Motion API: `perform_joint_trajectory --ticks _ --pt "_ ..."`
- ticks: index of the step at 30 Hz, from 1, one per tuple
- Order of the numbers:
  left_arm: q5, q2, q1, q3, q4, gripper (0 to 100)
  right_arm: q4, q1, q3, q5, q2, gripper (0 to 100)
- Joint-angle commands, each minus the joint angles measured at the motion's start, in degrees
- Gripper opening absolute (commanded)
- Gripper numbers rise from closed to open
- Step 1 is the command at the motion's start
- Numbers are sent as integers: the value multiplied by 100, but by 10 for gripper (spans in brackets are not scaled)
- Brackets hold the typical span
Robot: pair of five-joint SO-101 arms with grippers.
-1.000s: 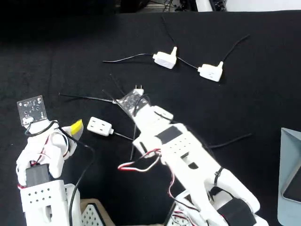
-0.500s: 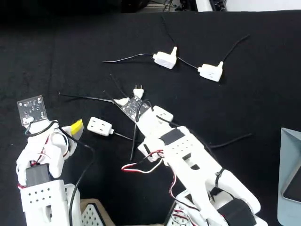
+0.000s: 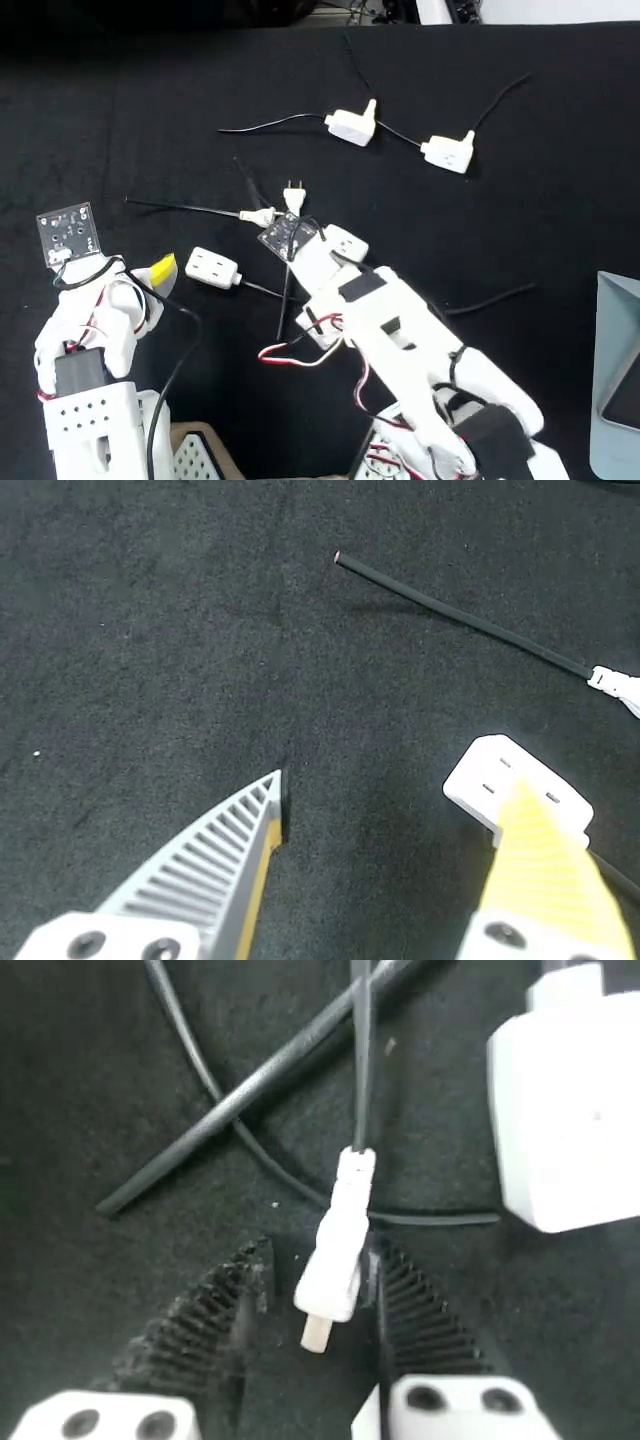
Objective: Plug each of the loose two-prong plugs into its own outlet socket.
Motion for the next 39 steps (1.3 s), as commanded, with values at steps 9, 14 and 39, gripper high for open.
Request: perform_joint_trajectory --ticks 9,14,39 --pt "18 -44 -66 -22 -105 332 -44 88 -549 9 251 26" --pt "18 -44 -66 -22 -105 332 -26 202 -637 -9 268 129" --pt "18 -44 -66 -22 -114 332 -18 396 -848 -299 180 149"
